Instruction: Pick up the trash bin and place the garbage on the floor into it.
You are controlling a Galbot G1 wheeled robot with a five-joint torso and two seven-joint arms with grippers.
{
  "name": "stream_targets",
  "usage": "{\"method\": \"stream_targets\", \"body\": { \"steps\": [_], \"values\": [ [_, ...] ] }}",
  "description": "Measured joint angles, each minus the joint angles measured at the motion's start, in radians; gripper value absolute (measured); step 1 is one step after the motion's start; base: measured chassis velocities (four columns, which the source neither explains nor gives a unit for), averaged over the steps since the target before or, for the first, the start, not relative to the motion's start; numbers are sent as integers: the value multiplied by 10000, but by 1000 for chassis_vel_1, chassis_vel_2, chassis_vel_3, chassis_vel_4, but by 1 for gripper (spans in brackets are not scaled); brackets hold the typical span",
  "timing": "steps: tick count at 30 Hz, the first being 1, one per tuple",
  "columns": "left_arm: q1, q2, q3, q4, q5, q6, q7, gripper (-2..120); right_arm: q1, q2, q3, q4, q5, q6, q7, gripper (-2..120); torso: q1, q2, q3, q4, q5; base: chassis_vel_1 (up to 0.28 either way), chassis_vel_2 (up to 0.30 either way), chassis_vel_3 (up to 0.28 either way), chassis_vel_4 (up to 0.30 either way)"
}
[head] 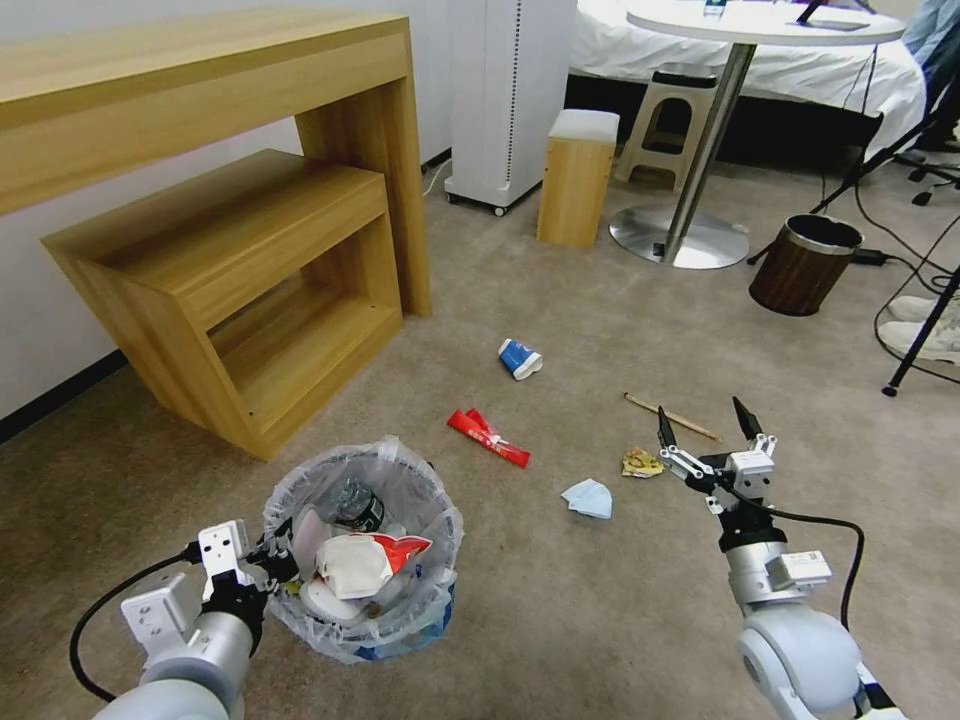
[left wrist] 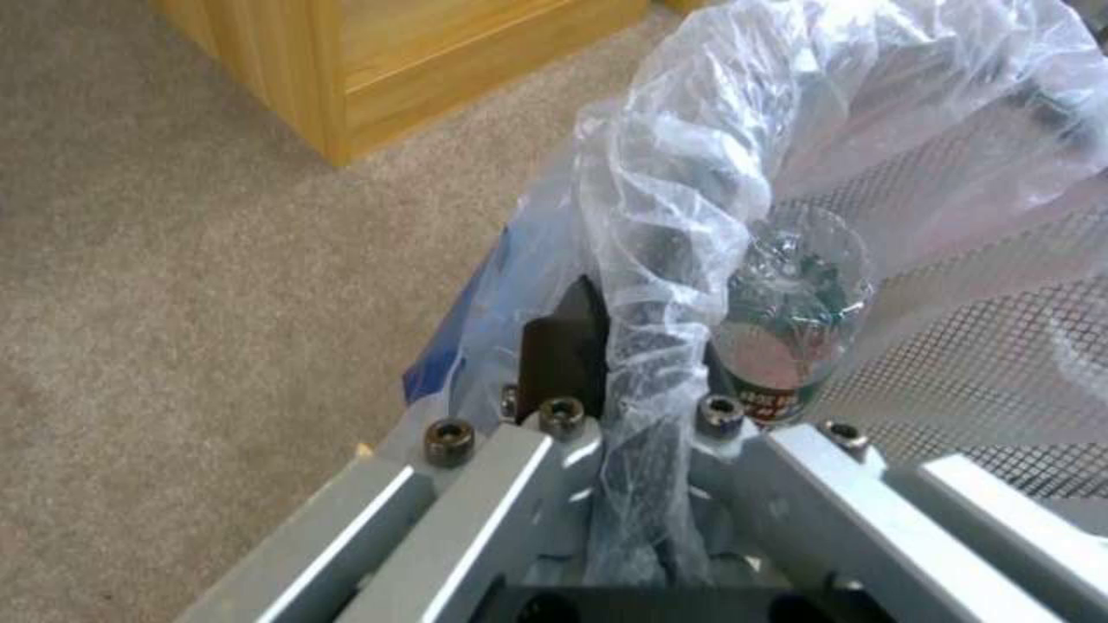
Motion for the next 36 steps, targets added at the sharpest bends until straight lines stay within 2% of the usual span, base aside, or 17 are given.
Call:
{"method": "stream_targets", "body": {
  "steps": [2, 13, 27, 31, 36],
  "values": [
    [14, -21, -1, 35, 46, -18, 26, 1, -58, 211, 182, 94, -85, 145, -58, 100, 0, 0, 0, 0, 0, 0, 0, 0, 0],
    [-106, -51, -27, 61, 44, -59, 43, 1, -187, 298, 631, 100, -18, 185, -53, 100, -1, 0, 0, 0, 0, 0, 0, 0, 0],
    [32, -39, -104, 17, 63, -140, 74, 1, -250, 548, 628, 96, -281, 151, 59, 100, 0, 0, 0, -1, 0, -14, 13, 12, -18],
    [83, -64, -97, 17, 111, -176, 96, 1, -285, 498, 633, 104, -279, 152, 84, 100, 0, 0, 0, -1, 1, -12, 9, 10, -16],
    [105, -105, -81, 17, 162, -194, 119, 1, -462, 24, 549, 314, 157, -115, 145, 100, 0, 0, 1, 0, 0, 0, 0, 0, 0]
  ]
}}
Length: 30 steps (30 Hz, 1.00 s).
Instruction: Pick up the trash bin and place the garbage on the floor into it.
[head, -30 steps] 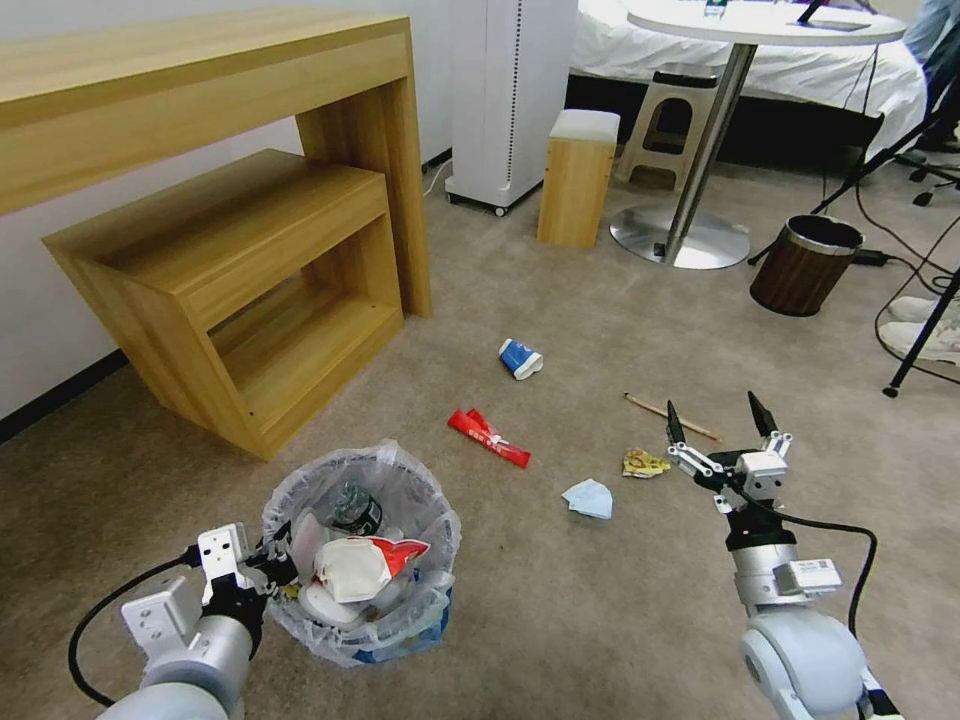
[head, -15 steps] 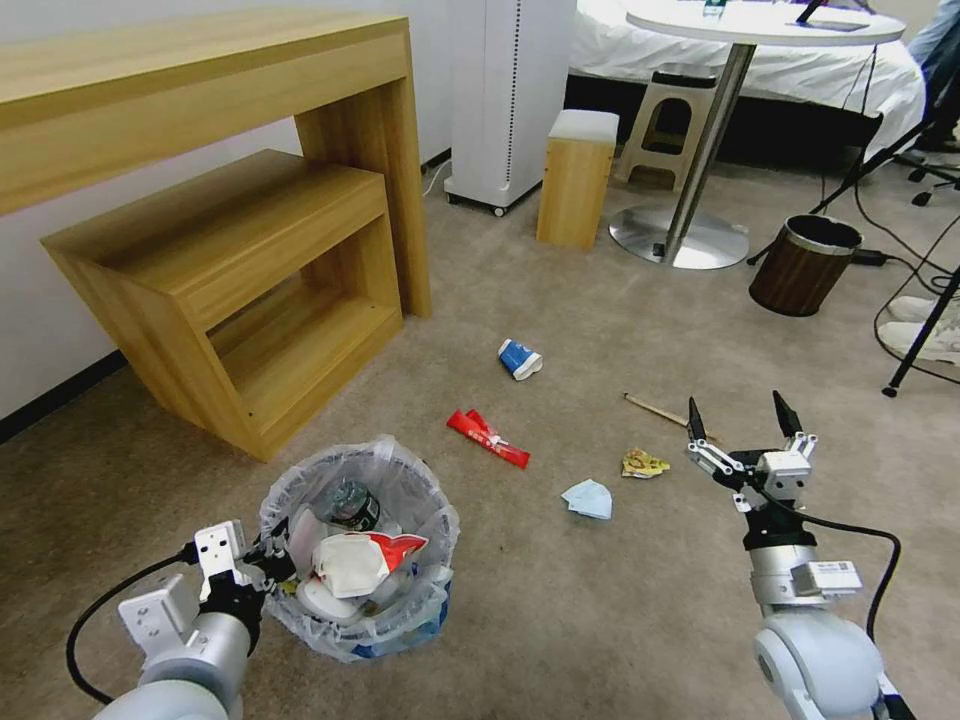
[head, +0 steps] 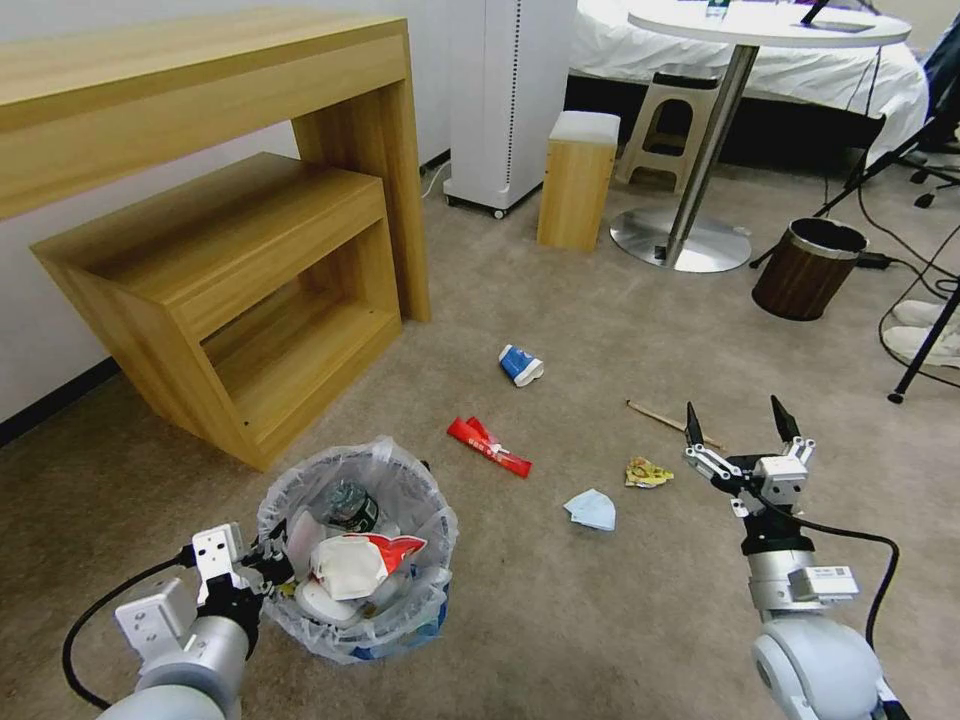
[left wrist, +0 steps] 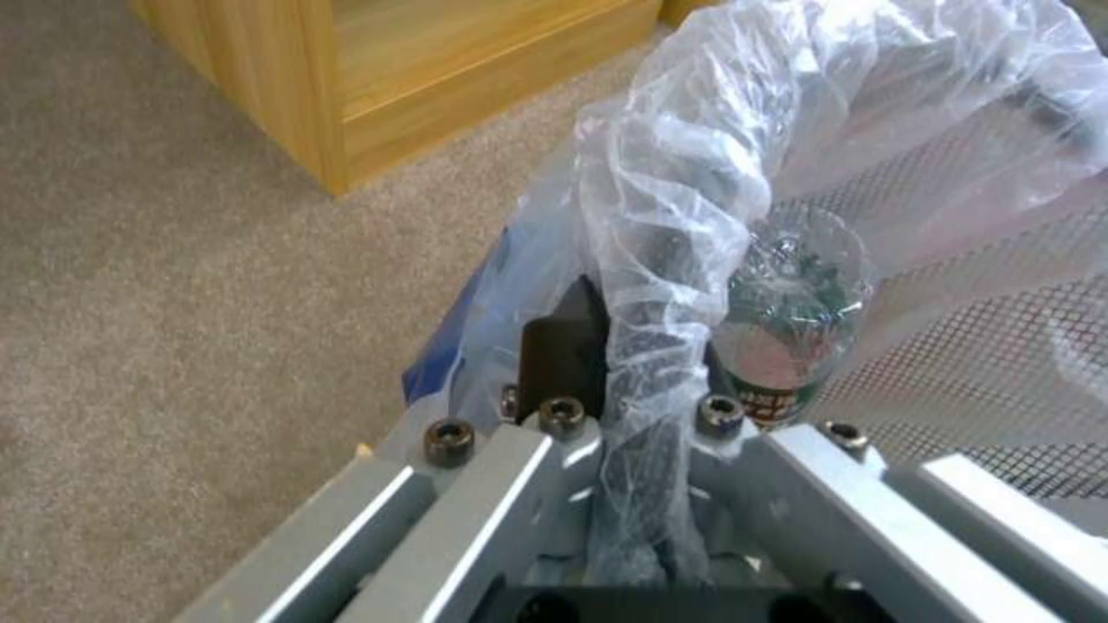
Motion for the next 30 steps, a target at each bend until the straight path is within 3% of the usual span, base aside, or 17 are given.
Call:
{"method": "stream_targets", "body": {
  "steps": [7, 15, 24, 27, 30],
  "values": [
    [-21, -12, -30, 96, 6, -26, 6, 1, -132, -930, -97, -69, 1255, -787, 18, 100, 0, 0, 0, -2, 2, 0, 0, 0, 0],
    [-98, -50, -31, 222, 13, -79, 16, 1, -394, -1430, 81, -250, 1857, -1899, 35, 100, 0, 0, 0, 1, 1, 0, 0, 0, 0],
    [-283, -66, -10, 329, 4, -89, 21, 1, -648, -1727, 72, -728, 1817, -2690, 93, 100, 0, 0, 0, -1, 1, 0, 0, 0, 0],
    [-536, -123, 41, 524, 9, -141, 29, 1, -656, -1940, -335, -1498, 1511, -3271, -32, 100, 0, 0, 0, -3, 2, 0, 0, 0, 0],
    [-605, -175, 78, 670, 37, -242, 79, 1, -565, -2059, -634, -2040, 1186, -3271, -218, 100, 0, 0, 0, -1, 2, 0, 0, 0, 0]
  ]
}}
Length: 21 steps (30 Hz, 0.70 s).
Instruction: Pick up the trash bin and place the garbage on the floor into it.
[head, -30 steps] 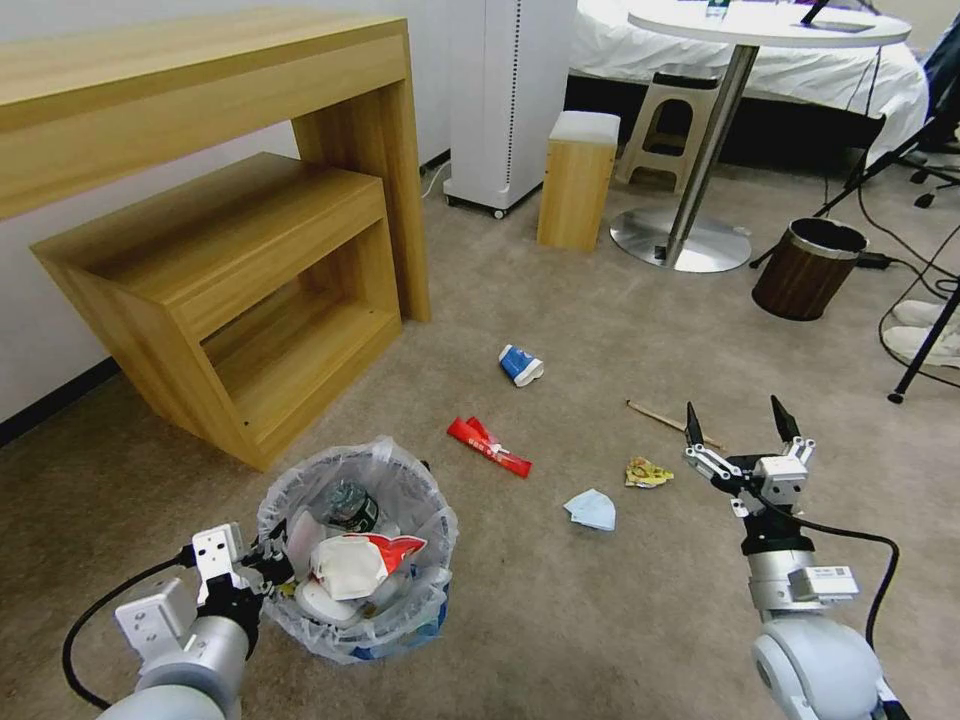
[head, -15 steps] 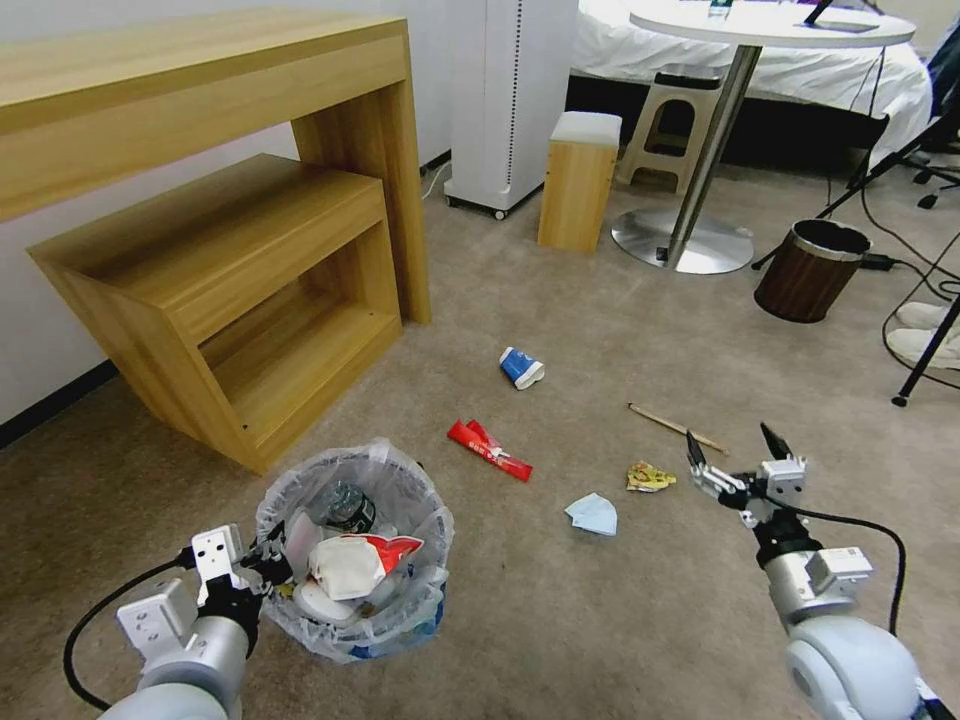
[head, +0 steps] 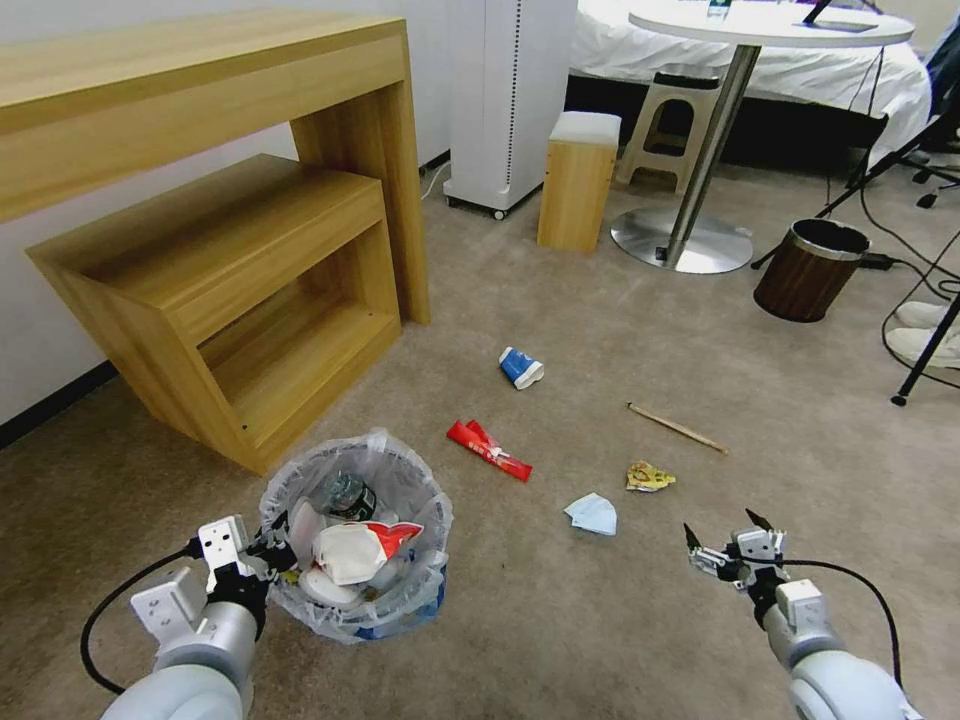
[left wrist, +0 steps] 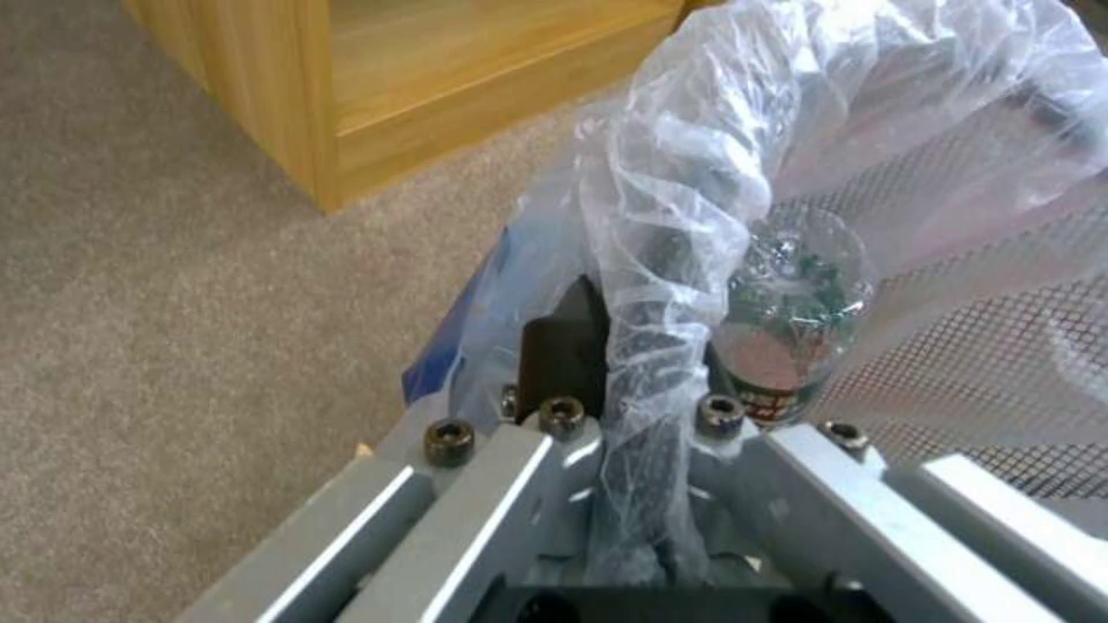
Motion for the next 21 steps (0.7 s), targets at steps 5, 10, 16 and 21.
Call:
{"method": "stream_targets", "body": {
  "steps": [5, 10, 16, 21],
  "values": [
    [-169, -32, 65, 190, 12, -94, 47, 1, 773, 31, -830, -1427, -173, -125, 87, 100, 0, 0, 0, -2, -4, 0, 0, 0, 0],
    [-223, -115, 55, 325, 16, -138, 47, 1, 2231, 371, -1998, -3684, -749, 111, 147, 99, 0, -1, 0, 0, 1, 0, 0, 0, 0],
    [-379, -198, 41, 512, 30, -187, 48, 1, 3244, 523, -2828, -4424, -1033, 716, -483, 96, 0, -1, 0, 0, -3, 0, 0, 0, 0],
    [-592, -232, 49, 683, 16, -239, 40, 1, 4095, 475, -3475, -4987, -1307, 1028, -860, 88, 0, 0, 0, 1, -2, 0, 0, 0, 0]
  ]
}}
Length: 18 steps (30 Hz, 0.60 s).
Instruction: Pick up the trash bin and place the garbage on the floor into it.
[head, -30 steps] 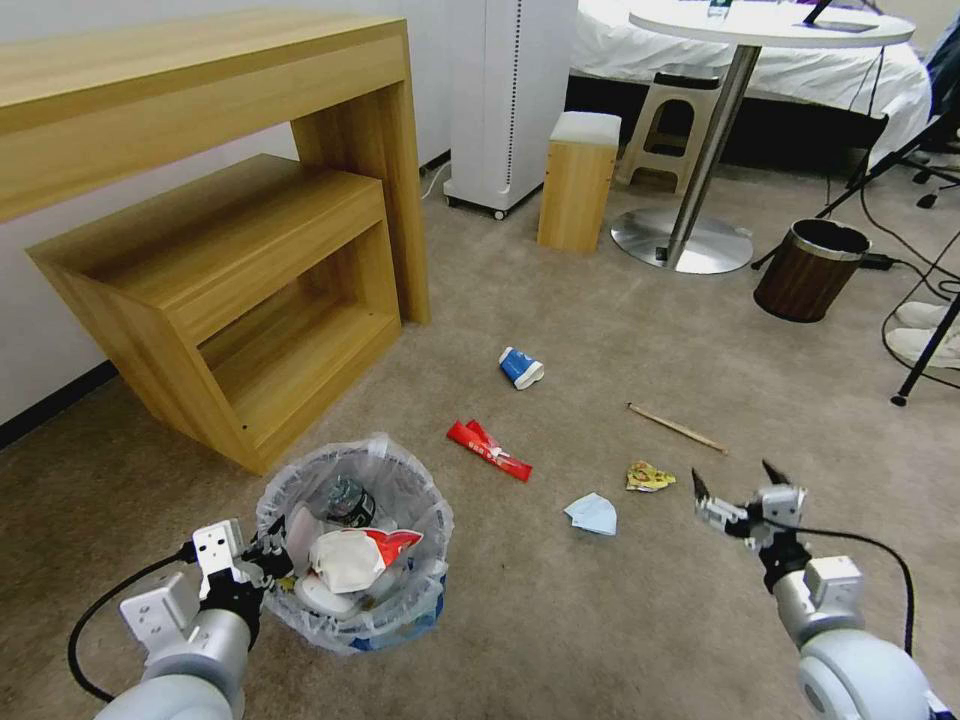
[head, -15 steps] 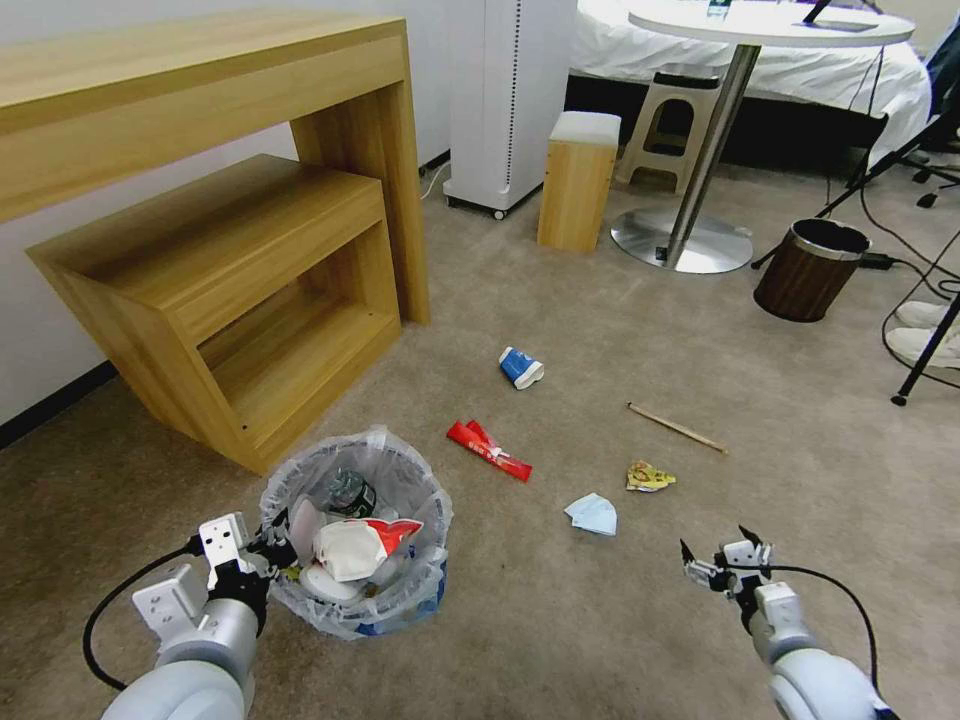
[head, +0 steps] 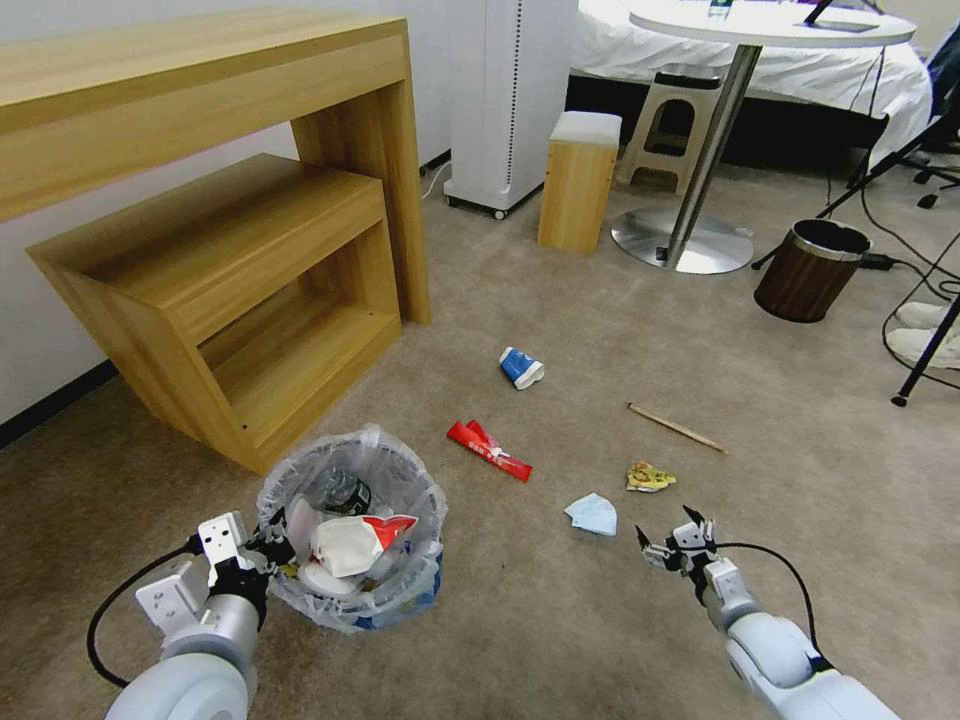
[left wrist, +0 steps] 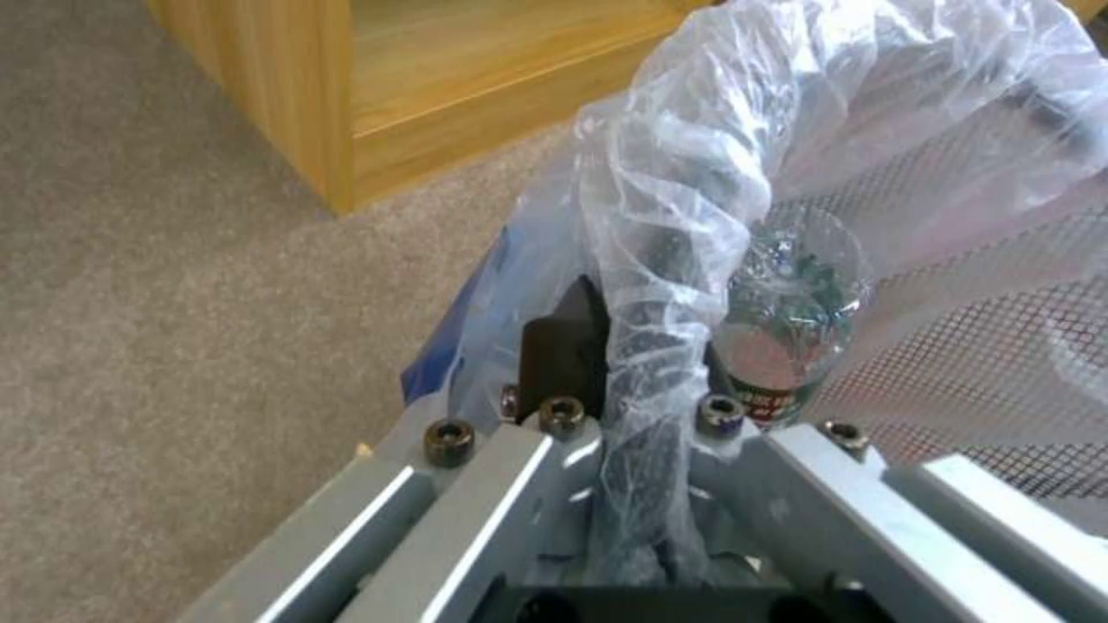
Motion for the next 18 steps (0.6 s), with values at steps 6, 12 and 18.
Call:
{"method": "stream_targets", "body": {
  "steps": [6, 12, 18],
  "values": [
    [-158, -36, 106, 138, -17, -1, -10, 1, 442, 106, -419, -608, -328, 161, -47, 84, 0, 0, 0, -1, 0, 0, 0, 0, 0],
    [-291, 16, 242, 315, -33, -1, -6, 1, 914, 386, -725, -1401, -508, 355, -45, 89, 0, 0, 0, -3, -3, 0, 0, 0, 0],
    [-294, 25, 213, 313, -32, -2, -2, 1, 1346, 852, -1385, -1872, -412, 705, -262, 90, 0, 0, 0, -1, 0, 0, 0, 0, 0]
  ]
}}
